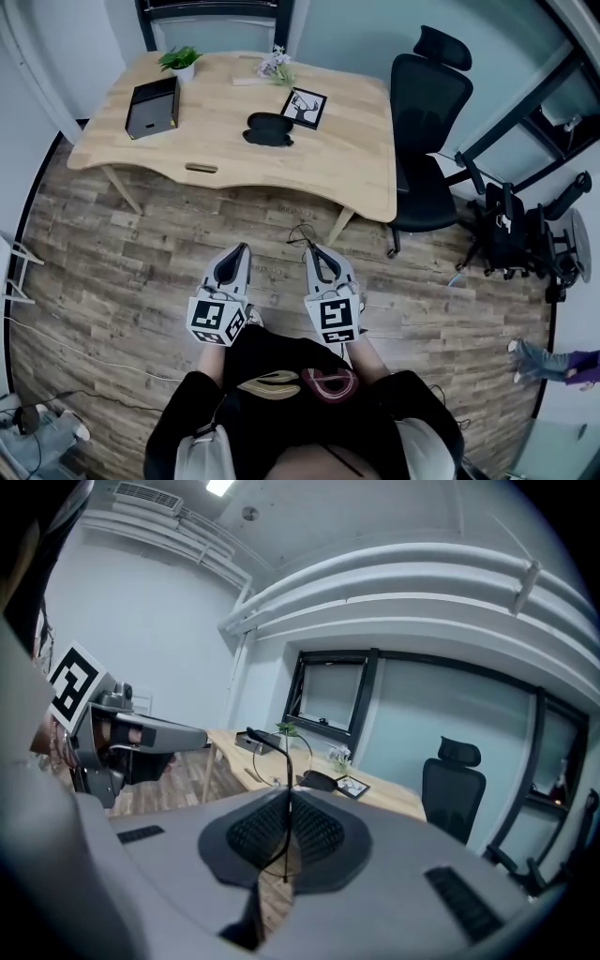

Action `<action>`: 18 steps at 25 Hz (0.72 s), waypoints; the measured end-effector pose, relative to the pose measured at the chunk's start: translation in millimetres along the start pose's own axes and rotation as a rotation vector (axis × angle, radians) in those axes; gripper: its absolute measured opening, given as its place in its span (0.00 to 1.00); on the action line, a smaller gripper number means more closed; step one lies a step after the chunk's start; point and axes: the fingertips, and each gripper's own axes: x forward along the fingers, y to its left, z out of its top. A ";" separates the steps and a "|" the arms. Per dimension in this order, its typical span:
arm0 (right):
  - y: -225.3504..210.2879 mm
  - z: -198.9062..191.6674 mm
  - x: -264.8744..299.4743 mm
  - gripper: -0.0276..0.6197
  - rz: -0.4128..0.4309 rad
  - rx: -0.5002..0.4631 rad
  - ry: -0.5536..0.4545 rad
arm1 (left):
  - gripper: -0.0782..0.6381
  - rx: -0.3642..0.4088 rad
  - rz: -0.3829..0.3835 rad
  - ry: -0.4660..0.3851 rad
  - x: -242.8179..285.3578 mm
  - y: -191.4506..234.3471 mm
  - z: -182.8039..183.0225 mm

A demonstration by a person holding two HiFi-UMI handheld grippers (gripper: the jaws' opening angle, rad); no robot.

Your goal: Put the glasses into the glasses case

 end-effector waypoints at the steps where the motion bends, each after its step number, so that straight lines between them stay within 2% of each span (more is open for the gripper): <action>1: 1.3 3.3 6.9 0.07 -0.007 0.000 0.000 | 0.14 0.001 -0.008 0.002 3.9 6.8 1.8; 11: 13.9 16.6 55.4 0.07 -0.069 0.031 0.024 | 0.14 0.013 -0.080 0.031 32.3 59.2 10.9; 18: 14.9 14.4 65.5 0.07 -0.077 0.038 0.052 | 0.14 0.001 -0.080 0.050 40.3 70.6 6.6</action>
